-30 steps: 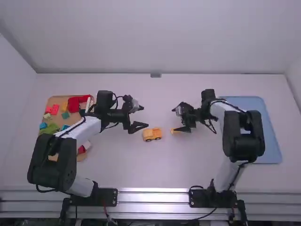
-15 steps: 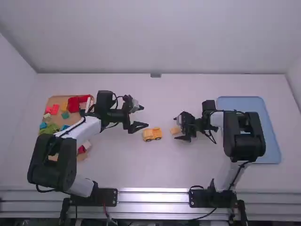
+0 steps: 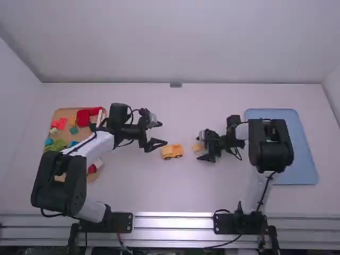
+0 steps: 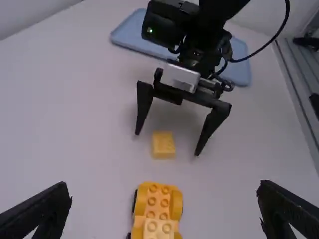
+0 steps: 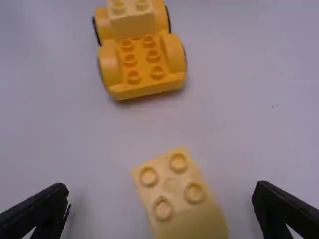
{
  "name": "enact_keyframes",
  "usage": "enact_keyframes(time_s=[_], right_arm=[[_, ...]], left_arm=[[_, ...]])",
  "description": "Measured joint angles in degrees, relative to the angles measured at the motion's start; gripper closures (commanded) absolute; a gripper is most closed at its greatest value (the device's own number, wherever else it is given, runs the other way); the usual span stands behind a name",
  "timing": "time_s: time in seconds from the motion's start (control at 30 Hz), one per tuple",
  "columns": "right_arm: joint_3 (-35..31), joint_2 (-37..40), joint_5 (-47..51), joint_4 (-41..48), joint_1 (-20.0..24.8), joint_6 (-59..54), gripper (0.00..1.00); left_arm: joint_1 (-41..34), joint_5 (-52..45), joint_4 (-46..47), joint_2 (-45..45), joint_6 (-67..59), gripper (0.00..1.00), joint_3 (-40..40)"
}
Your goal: Assemble lego blocks to make yellow taxi
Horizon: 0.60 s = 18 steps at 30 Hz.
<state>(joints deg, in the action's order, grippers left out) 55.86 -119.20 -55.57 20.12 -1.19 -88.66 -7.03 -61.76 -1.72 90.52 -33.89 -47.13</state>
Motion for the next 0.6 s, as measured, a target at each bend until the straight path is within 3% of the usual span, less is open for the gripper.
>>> enact_keyframes(time_s=[0.13,0.27,0.33,0.37,0.43,0.6], right_arm=[[0.98,-0.04,-0.13,1.05,0.28,-3.23,0.19],[1.31,-1.01,0.83,0.39,-0.74,-4.35,0.24],[1.29,-1.81,1.40,-0.70,-1.40,-3.91,0.34],[1.31,-2.19,1.44,-1.22,-1.64,-3.32,0.46],[1.29,-2.32,1.33,-1.49,-1.88,-2.47,0.52],[1.29,-2.34,1.46,-0.96,-1.22,-1.68,0.56]], left_arm=[[0.02,-0.02,-0.44,0.00,0.00,0.01,0.02],[0.02,-0.02,-0.42,0.02,0.00,0.01,0.07],[0.02,-0.02,-0.42,0.02,0.00,0.01,0.07],[0.02,-0.04,-0.46,0.00,0.00,0.01,0.15],[0.00,-0.02,-0.39,0.00,-0.02,0.01,0.24],[0.00,-0.02,-0.20,0.02,0.00,0.01,0.26]])
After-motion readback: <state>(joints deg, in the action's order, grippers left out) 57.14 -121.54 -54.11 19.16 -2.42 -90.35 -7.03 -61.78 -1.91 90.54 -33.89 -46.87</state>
